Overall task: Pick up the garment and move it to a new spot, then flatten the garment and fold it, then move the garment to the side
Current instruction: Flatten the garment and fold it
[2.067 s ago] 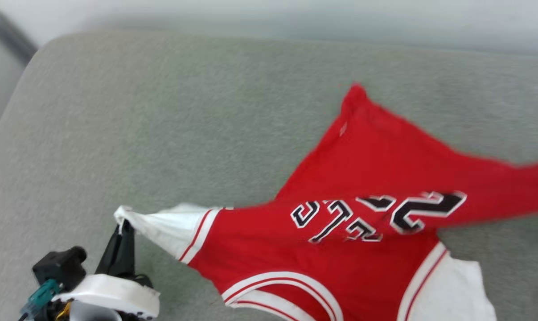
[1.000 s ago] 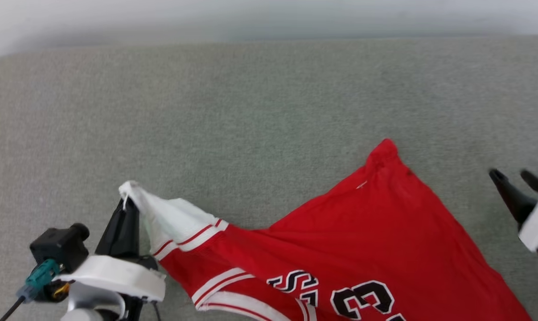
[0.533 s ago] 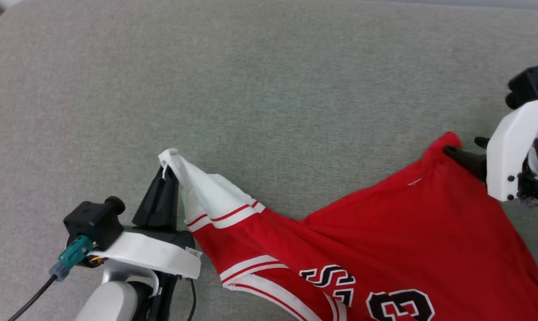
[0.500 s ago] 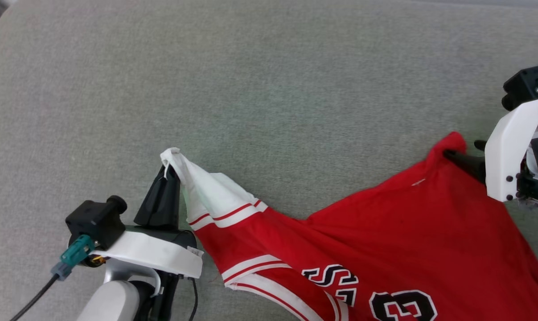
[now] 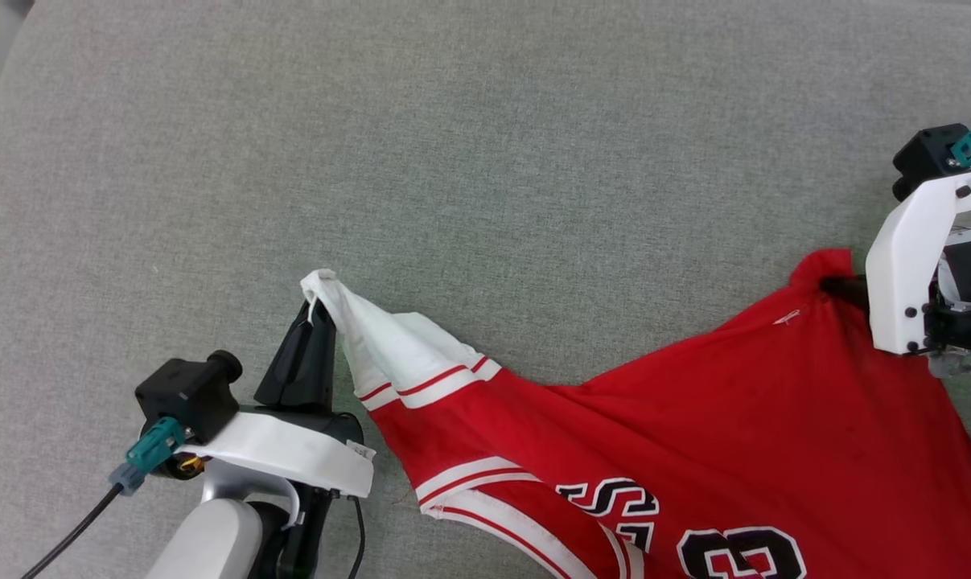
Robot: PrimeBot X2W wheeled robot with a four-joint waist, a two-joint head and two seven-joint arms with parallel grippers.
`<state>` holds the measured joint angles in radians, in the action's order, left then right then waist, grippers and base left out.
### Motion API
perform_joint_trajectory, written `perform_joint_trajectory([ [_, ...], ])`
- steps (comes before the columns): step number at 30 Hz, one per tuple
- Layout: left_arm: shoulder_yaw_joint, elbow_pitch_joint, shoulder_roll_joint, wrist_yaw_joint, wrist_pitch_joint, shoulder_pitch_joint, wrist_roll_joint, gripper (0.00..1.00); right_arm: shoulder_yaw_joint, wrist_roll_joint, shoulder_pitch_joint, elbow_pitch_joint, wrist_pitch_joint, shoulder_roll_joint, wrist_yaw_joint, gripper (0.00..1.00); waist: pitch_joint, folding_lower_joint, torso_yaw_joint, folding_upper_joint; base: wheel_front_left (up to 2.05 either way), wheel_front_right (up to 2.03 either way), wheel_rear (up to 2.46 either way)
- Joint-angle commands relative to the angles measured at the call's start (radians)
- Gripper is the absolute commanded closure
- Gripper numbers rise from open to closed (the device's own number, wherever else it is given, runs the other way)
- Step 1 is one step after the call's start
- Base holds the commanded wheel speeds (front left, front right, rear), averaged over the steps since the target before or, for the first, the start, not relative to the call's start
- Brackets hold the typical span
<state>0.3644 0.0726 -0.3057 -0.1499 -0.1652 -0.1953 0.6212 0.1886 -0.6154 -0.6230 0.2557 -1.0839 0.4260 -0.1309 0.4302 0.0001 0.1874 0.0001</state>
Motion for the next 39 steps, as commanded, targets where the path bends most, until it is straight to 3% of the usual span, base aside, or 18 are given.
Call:
perform_joint_trajectory([
  [1, -0.005, -0.004, -0.004, 0.001, -0.002, -0.018, 0.006, 1.0, 0.035, -0.011, 0.023, 0.025, 0.009, -0.018, 0.0, 1.0, -0.011, -0.0001, -0.007, -0.0001, 0.0, 0.0, 0.0],
  [12, -0.053, -0.119, -0.042, 0.041, 0.002, -0.129, 0.033, 1.0, 0.021, 0.029, -0.028, 0.068, 0.284, -0.005, 0.0, 1.0, -0.18, -0.0001, -0.083, -0.0001, 0.0, 0.0, 0.0],
  [15, -0.064, -0.214, -0.057, 0.07, 0.022, -0.253, 0.036, 1.0, 0.001, 0.071, -0.044, 0.116, 0.386, -0.018, 0.001, 1.0, -0.248, -0.0001, -0.118, -0.0001, 0.0, 0.0, 0.0],
  [23, -0.047, -0.488, -0.053, 0.133, 0.061, -0.533, 0.023, 1.0, -0.016, 0.127, -0.135, 0.217, 0.532, -0.044, 0.001, 1.0, -0.32, -0.0001, -0.18, -0.0001, 0.0, 0.0, 0.0],
  [31, -0.046, -0.692, -0.07, 0.172, 0.034, -0.842, -0.018, 1.0, -0.033, 0.182, -0.32, 0.255, 0.639, -0.046, 0.001, 1.0, -0.241, -0.0001, -0.225, -0.0001, 0.0, 0.0, 0.0],
  [39, -0.058, -0.743, -0.098, 0.185, -0.014, -1.173, -0.066, 1.0, -0.067, 0.235, -0.573, 0.255, 0.776, -0.033, 0.001, 1.0, -0.062, -0.0001, -0.243, -0.0001, 0.0, 0.0, 0.0],
])
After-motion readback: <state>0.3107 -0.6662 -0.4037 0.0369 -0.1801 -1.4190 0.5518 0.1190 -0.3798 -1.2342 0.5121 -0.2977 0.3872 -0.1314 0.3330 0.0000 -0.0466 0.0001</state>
